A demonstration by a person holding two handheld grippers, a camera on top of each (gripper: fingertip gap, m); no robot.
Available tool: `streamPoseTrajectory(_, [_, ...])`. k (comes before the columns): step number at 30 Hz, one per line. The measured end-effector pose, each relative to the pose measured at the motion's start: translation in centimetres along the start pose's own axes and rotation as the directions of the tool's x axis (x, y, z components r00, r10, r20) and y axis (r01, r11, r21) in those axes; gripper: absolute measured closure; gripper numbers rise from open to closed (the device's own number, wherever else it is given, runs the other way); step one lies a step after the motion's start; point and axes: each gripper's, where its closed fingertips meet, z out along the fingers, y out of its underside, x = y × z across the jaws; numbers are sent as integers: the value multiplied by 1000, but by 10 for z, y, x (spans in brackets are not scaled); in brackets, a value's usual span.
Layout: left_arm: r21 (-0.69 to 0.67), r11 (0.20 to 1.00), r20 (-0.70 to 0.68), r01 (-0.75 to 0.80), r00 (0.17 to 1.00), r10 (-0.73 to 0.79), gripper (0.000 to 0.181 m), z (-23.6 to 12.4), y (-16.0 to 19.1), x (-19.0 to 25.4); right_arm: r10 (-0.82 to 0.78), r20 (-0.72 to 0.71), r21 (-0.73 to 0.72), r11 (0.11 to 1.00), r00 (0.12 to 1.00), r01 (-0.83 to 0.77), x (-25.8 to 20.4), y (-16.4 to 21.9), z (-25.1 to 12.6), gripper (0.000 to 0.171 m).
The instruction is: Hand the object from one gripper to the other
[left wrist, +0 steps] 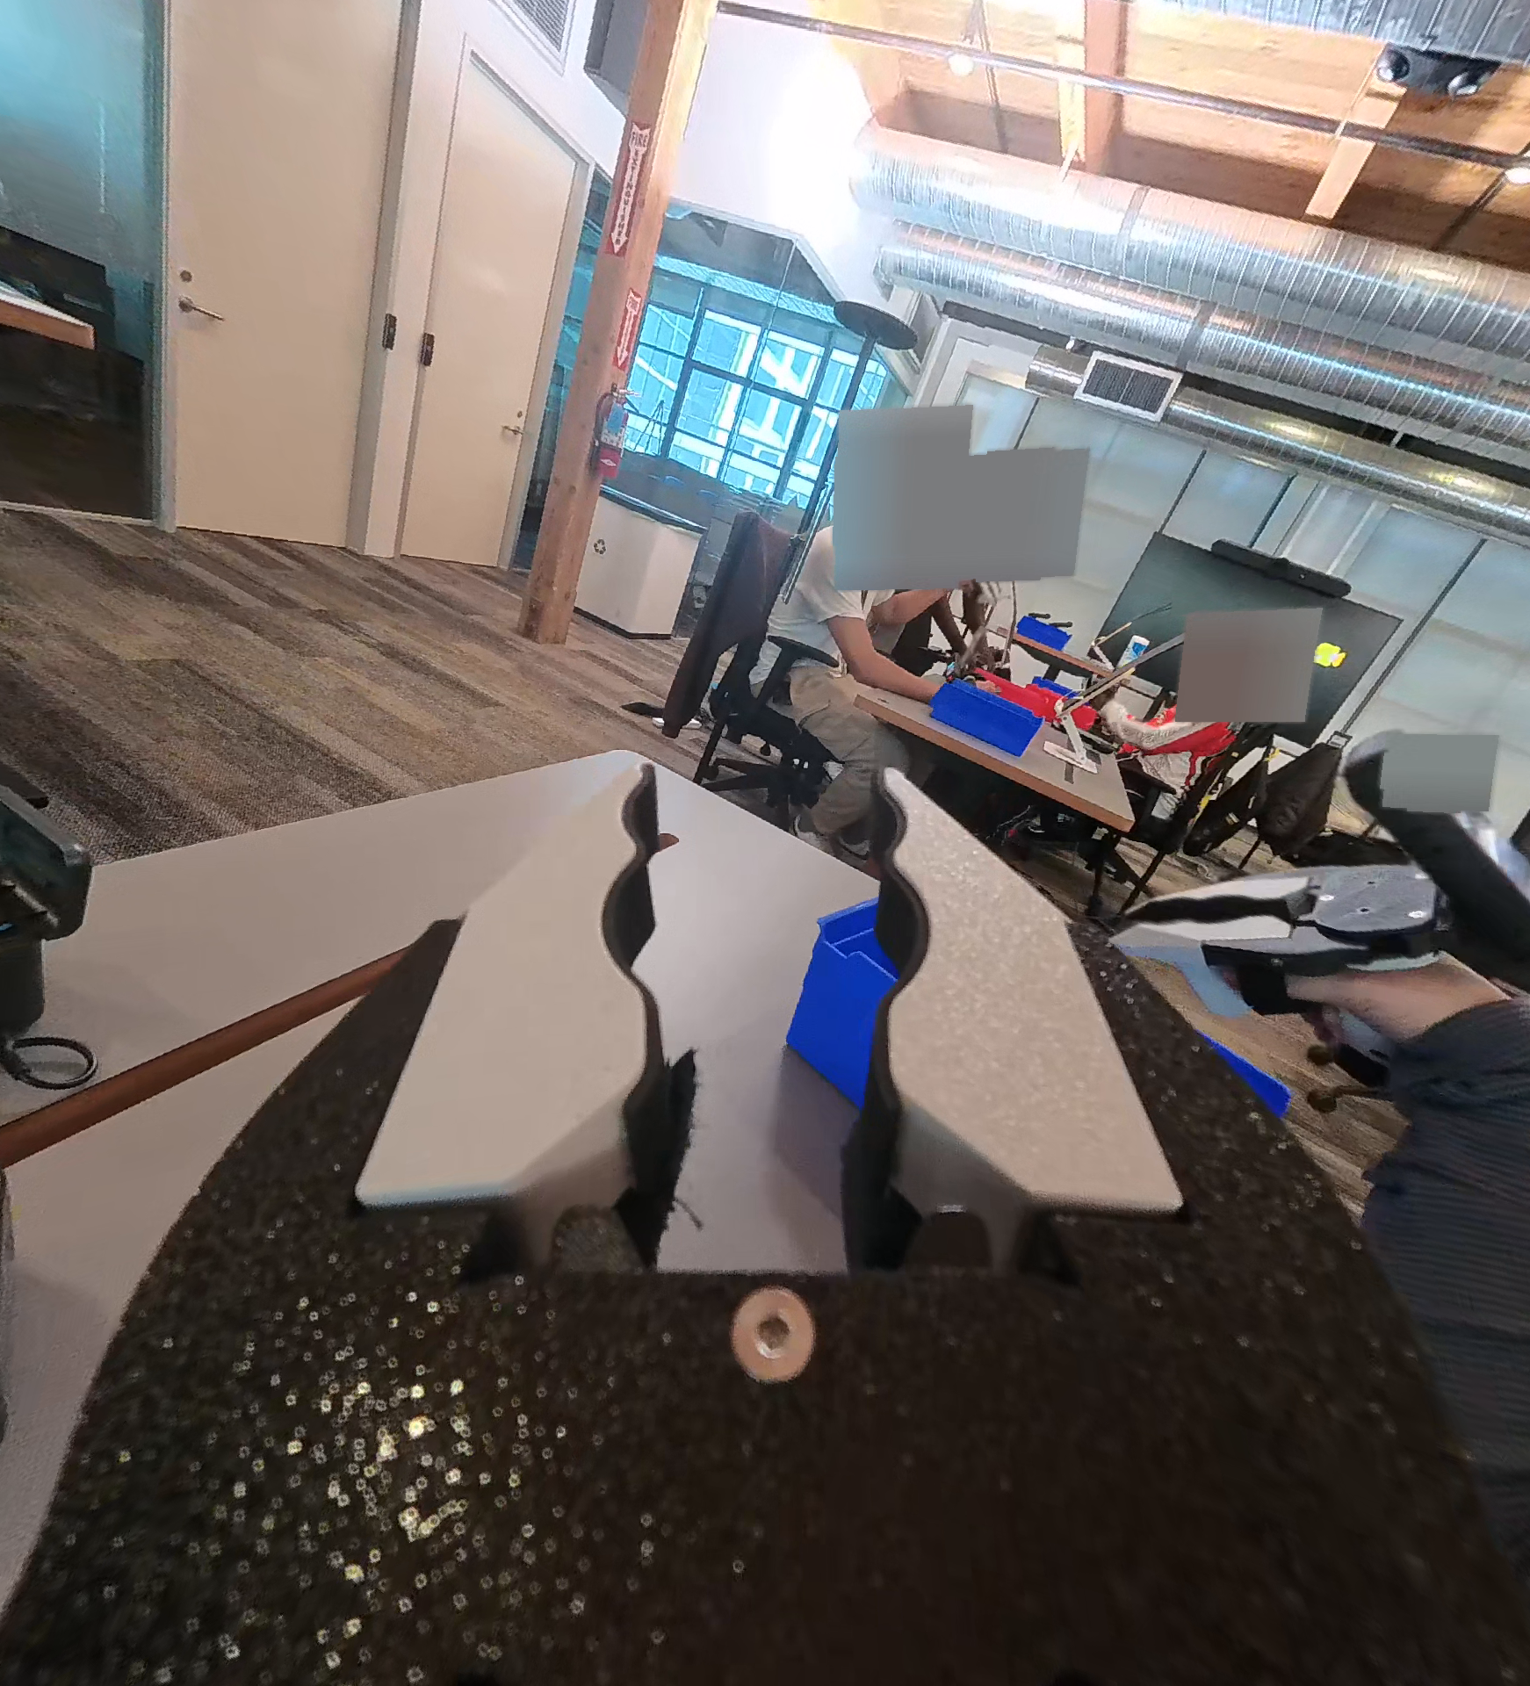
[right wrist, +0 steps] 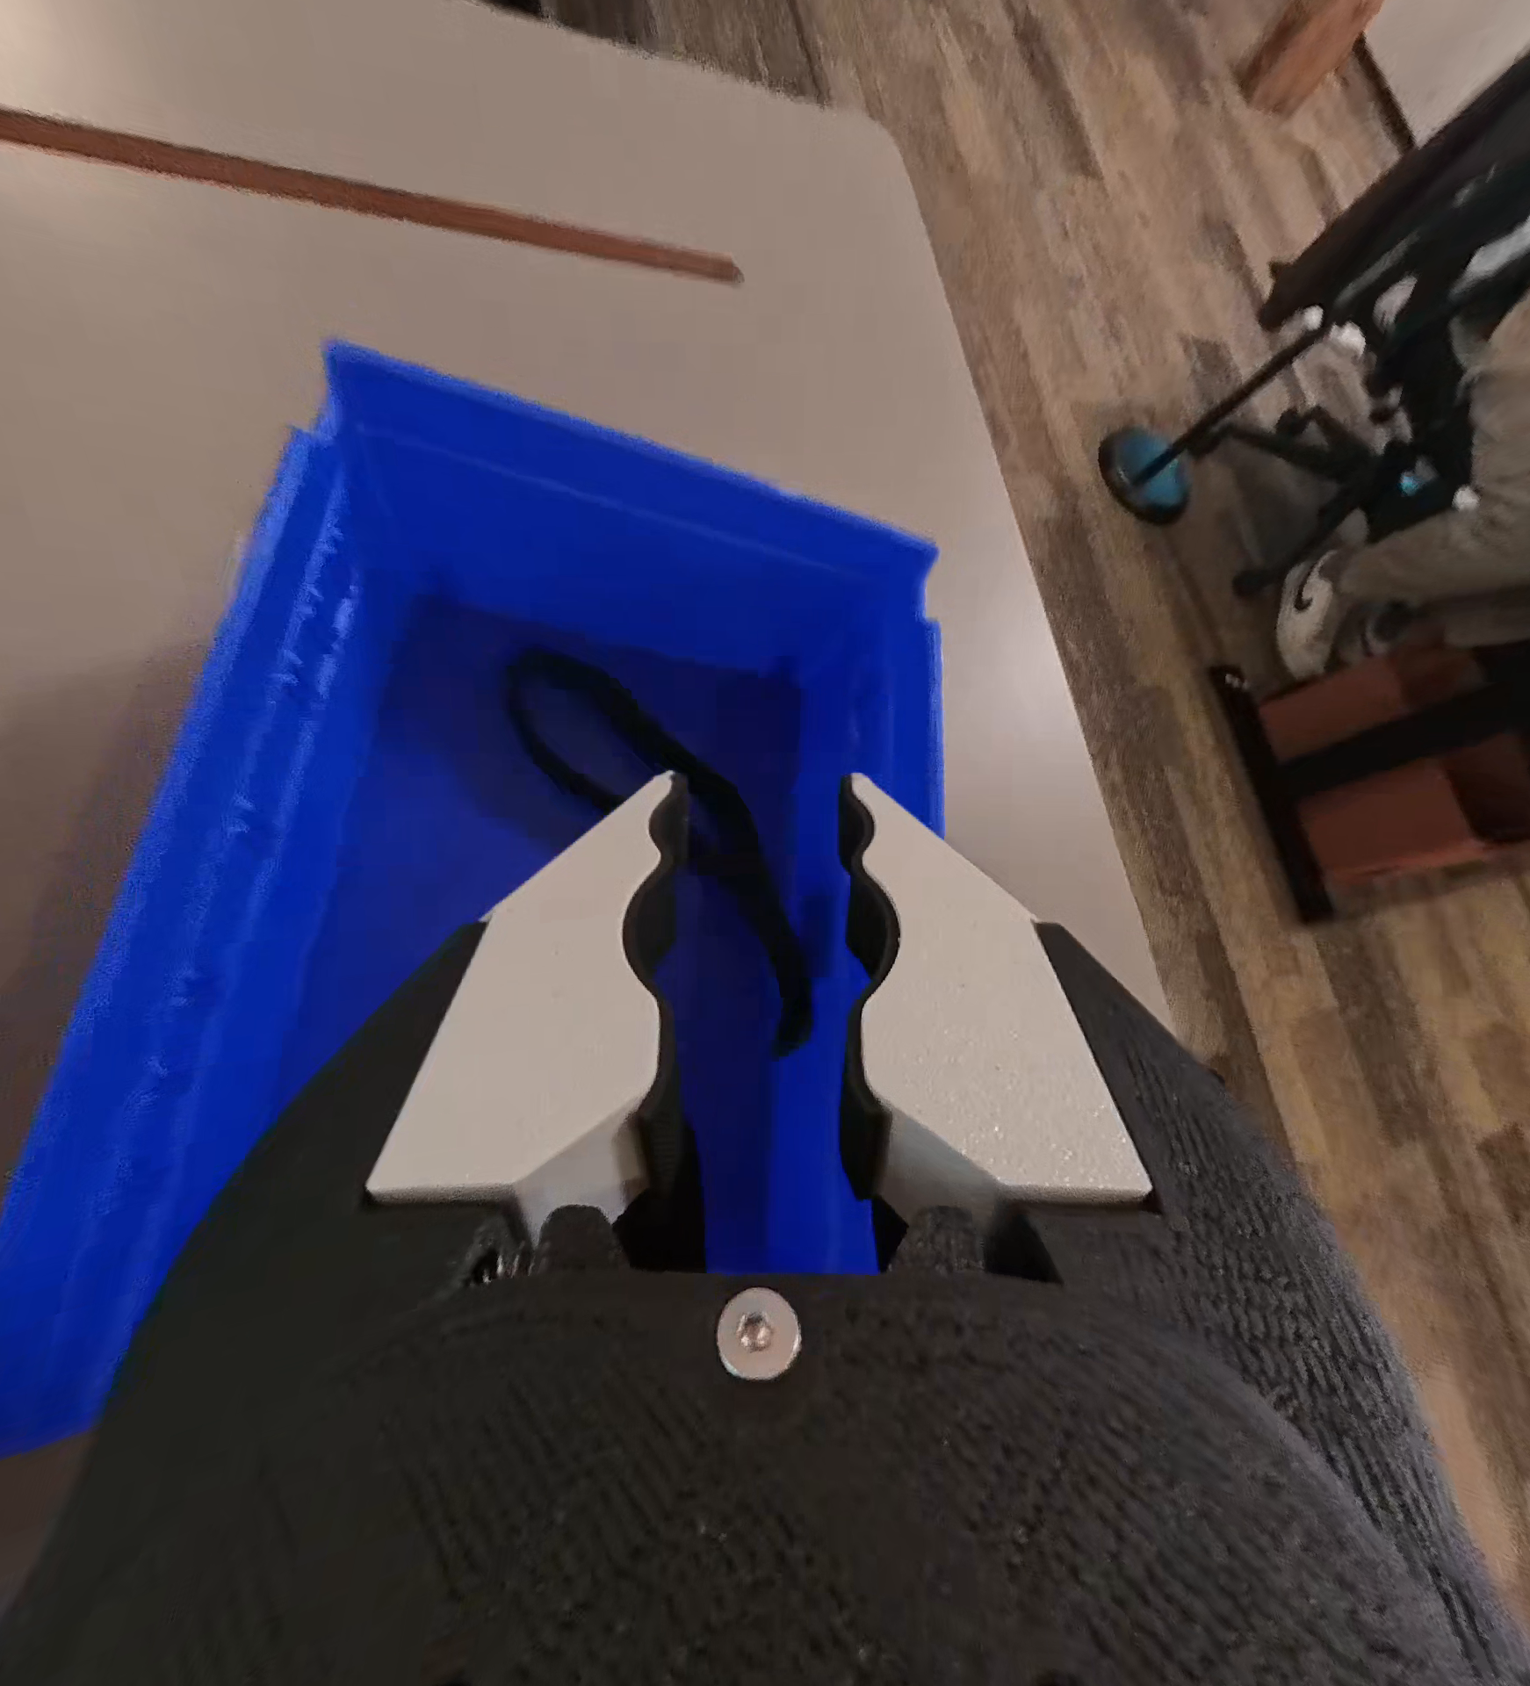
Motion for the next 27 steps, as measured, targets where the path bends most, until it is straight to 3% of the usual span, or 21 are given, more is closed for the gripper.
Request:
streamPoseTrajectory(5, [10, 1000, 22, -13, 1000, 13, 137, -5, -5, -3, -133, 72, 281, 954, 989, 108, -47, -71, -23, 141])
streamPoseTrajectory(9, [10, 999, 60, -51, 997, 50, 137, -11, -10, -5, -257, 123, 552, 820, 959, 149, -113, -137, -56, 143])
streamPoseTrajectory(13, [-7, 994, 119, -112, 987, 112, 137, -19, -15, -9, -351, 222, 719, 689, 910, 90, -184, -179, -82, 143])
streamPoseTrajectory(18, [-60, 984, 235, -170, 955, 180, 136, -35, -19, -22, -423, 342, 777, 630, 839, 1, -243, -196, -89, 144])
streamPoseTrajectory(24, [-215, 957, 476, -197, 834, 279, 130, -86, -22, -39, -442, 405, 753, 658, 800, -17, -261, -194, -74, 144])
streamPoseTrajectory(27, [-141, 976, 506, -165, 836, 214, 130, -119, -33, -18, -435, 425, 746, 666, 794, -34, -259, -195, -69, 144])
